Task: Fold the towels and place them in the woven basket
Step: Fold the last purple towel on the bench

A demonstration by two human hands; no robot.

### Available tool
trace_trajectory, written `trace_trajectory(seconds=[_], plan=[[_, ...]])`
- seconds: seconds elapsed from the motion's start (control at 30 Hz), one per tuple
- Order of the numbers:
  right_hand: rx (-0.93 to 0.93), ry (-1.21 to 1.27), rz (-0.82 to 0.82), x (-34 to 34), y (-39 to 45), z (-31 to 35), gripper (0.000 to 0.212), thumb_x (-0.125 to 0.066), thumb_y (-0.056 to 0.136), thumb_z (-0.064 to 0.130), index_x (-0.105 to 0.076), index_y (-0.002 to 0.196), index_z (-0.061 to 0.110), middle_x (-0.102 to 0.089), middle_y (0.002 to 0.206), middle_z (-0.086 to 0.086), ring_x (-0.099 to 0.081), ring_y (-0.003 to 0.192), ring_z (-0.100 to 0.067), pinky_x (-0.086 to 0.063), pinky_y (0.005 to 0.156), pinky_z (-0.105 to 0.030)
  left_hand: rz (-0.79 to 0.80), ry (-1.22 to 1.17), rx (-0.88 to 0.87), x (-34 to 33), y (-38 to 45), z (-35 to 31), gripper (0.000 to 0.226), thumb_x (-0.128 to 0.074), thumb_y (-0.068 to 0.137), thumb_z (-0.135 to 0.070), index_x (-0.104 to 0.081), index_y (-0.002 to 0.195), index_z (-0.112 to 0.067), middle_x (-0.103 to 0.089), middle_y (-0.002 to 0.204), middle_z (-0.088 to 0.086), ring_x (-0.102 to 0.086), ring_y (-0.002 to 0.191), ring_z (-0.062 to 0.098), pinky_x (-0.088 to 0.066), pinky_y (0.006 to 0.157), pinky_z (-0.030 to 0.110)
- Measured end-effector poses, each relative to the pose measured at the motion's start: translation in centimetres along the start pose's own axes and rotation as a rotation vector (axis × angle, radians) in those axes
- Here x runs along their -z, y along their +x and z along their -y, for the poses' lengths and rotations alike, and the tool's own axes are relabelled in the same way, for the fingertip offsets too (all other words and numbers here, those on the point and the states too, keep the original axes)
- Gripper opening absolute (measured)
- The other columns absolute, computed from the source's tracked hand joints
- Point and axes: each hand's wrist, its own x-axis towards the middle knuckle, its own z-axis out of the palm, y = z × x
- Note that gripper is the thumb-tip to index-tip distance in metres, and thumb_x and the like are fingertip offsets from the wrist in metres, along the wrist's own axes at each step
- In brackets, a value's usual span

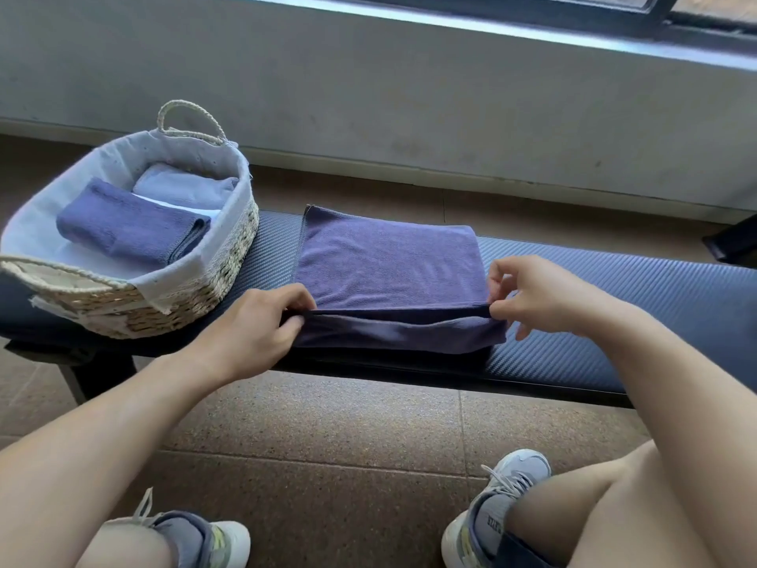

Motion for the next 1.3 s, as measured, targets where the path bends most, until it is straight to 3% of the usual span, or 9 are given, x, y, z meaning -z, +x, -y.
trace_trajectory(seconds=[0.2,0.3,0.5,0.67,0.8,1.0,1.1,1.17,1.3], plan=[[0.041,-0.26,0.143,-0.4,1.2,0.1,0.037,-0.05,0.092,0.0,-0.078,0.092,0.023,-0.071,0.084,0.012,-0.07,0.063,-0.005,-0.058,0.063,-0.022,0.017,-0.026,0.059,0.2,0.3,0.1,0.014,-0.068,0.094,-0.017,-0.067,0.094,-0.031,-0.069,0.086,-0.016,-0.063,0.083,-0.003,-0.041,0.077,0.019],[0.089,-0.454,0.141,-0.2,1.6,0.1,0.035,-0.055,0.093,0.01,-0.079,0.101,0.034,-0.063,0.08,0.029,-0.064,0.081,-0.003,-0.047,0.077,-0.02,0.02,-0.027,0.071,0.3,0.3,0.1,0.012,-0.07,0.093,-0.018,-0.069,0.094,-0.029,-0.069,0.084,-0.018,-0.06,0.081,-0.01,-0.039,0.074,0.013],[0.147,-0.509,0.26,0.1,2.6,-1.1,0.02,-0.059,0.098,0.016,-0.076,0.102,0.028,-0.07,0.091,0.016,-0.061,0.083,-0.005,-0.046,0.081,-0.026,-0.129,-0.036,0.163,0.1,0.2,0.3,0.009,-0.079,0.086,-0.025,-0.07,0.089,-0.026,-0.067,0.08,-0.016,-0.06,0.078,-0.005,-0.041,0.072,0.023],[0.115,-0.414,0.389,0.6,2.4,-0.9,0.024,-0.057,0.099,0.047,-0.071,0.093,0.028,-0.071,0.093,0.009,-0.064,0.089,-0.01,-0.047,0.086,-0.029,-0.111,-0.065,0.273,0.2,0.6,0.9,0.017,-0.083,0.082,-0.03,-0.069,0.091,-0.027,-0.066,0.082,-0.011,-0.061,0.075,0.005,-0.044,0.074,0.028],[0.173,-0.511,0.283,0.4,2.7,-1.3,0.015,-0.077,0.086,0.043,-0.067,0.084,0.031,-0.066,0.085,0.009,-0.061,0.08,-0.013,-0.047,0.075,-0.028,-0.045,-0.072,0.279,0.7,0.9,1.1,0.018,-0.082,0.084,-0.024,-0.069,0.096,-0.03,-0.068,0.087,-0.013,-0.064,0.079,0.008,-0.047,0.078,0.029],[0.263,-0.088,0.096,1.1,2.6,-1.7,0.031,-0.094,0.066,0.023,-0.066,0.075,0.017,-0.071,0.078,-0.002,-0.059,0.059,-0.001,-0.046,0.063,-0.03,-0.042,-0.048,0.239,0.7,0.9,0.7,0.017,-0.078,0.087,-0.02,-0.07,0.098,-0.029,-0.07,0.087,-0.015,-0.063,0.079,0.002,-0.043,0.075,0.024],[0.325,0.144,0.081,1.1,2.6,-1.8,0.039,-0.094,0.067,0.015,-0.057,0.076,0.008,-0.064,0.07,-0.004,-0.056,0.063,-0.01,-0.045,0.068,-0.036,-0.034,-0.038,0.234,0.6,0.9,0.8,0.017,-0.08,0.086,-0.02,-0.07,0.094,-0.031,-0.07,0.086,-0.015,-0.061,0.077,-0.001,-0.041,0.073,0.022],[0.309,0.283,0.086,1.0,2.5,-1.5,0.044,-0.089,0.069,0.025,-0.052,0.082,0.006,-0.06,0.07,-0.009,-0.055,0.064,-0.016,-0.043,0.064,-0.036,-0.032,-0.029,0.231,0.7,0.8,0.8,0.017,-0.08,0.085,-0.021,-0.069,0.093,-0.032,-0.071,0.085,-0.015,-0.06,0.077,-0.002,-0.041,0.074,0.025],[0.267,0.422,0.121,0.4,2.5,-1.2,0.025,-0.073,0.087,0.017,-0.049,0.087,0.01,-0.058,0.07,-0.011,-0.061,0.059,-0.023,-0.053,0.055,-0.028,-0.031,-0.018,0.232,0.8,0.9,0.4,0.015,-0.079,0.086,-0.021,-0.07,0.094,-0.03,-0.071,0.086,-0.016,-0.061,0.077,-0.002,-0.041,0.071,0.02]])
